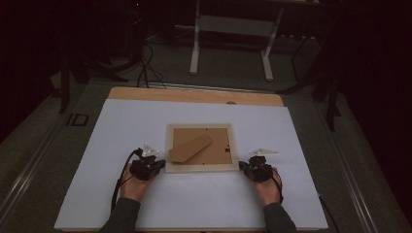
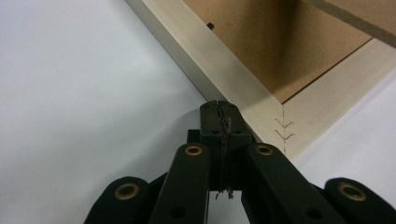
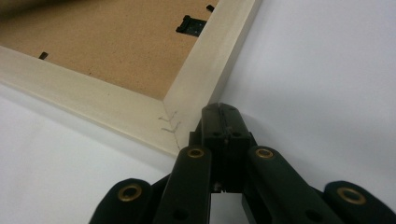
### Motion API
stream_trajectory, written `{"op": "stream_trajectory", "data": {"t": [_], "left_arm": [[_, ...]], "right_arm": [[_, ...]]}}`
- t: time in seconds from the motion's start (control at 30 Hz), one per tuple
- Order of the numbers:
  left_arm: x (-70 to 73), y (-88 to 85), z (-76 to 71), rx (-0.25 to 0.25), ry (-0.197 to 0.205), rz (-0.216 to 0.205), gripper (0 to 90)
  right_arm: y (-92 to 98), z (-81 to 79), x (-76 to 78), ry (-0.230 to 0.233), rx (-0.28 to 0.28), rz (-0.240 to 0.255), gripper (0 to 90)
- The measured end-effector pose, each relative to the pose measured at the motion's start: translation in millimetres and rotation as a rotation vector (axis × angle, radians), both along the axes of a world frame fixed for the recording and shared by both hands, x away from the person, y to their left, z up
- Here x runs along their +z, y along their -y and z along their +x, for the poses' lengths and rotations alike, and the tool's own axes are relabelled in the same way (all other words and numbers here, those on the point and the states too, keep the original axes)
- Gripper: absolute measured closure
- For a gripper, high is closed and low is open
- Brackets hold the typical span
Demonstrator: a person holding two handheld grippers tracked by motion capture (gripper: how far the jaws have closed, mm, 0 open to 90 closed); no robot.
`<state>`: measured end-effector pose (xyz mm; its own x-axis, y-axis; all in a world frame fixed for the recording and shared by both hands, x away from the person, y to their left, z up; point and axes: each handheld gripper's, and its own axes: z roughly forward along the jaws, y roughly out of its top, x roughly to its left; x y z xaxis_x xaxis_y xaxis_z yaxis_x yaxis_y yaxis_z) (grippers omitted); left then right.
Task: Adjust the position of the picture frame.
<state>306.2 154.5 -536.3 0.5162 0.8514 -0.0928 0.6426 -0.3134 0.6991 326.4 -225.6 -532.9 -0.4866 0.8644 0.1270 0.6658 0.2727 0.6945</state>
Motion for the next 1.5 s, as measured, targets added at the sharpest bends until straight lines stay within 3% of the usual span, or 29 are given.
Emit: {"op": "stream_trajectory", "data": {"t": [0.43,0.73,0.97,1.5], "left_arm": [[1.4,-9.9,-3.5,-0.008,-0.022,0.000,90.0],[1.9,-11.2,-9.6,0.012,-0.023,0.007,90.0],[1.8,-12.3,-9.2,0.016,-0.024,0.004,90.0],[1.4,-15.7,-3.8,0.046,-0.010,0.015,90.0]], "right_arm": [[-8.7,1.3,-0.6,-0.002,0.010,0.012,90.0],[-12.4,8.8,-0.4,-0.005,0.021,0.014,90.0],[-14.9,5.2,-0.3,0.000,0.008,0.006,90.0],[-17.0,-5.8,0.5,-0.014,0.044,0.008,90.0]]}}
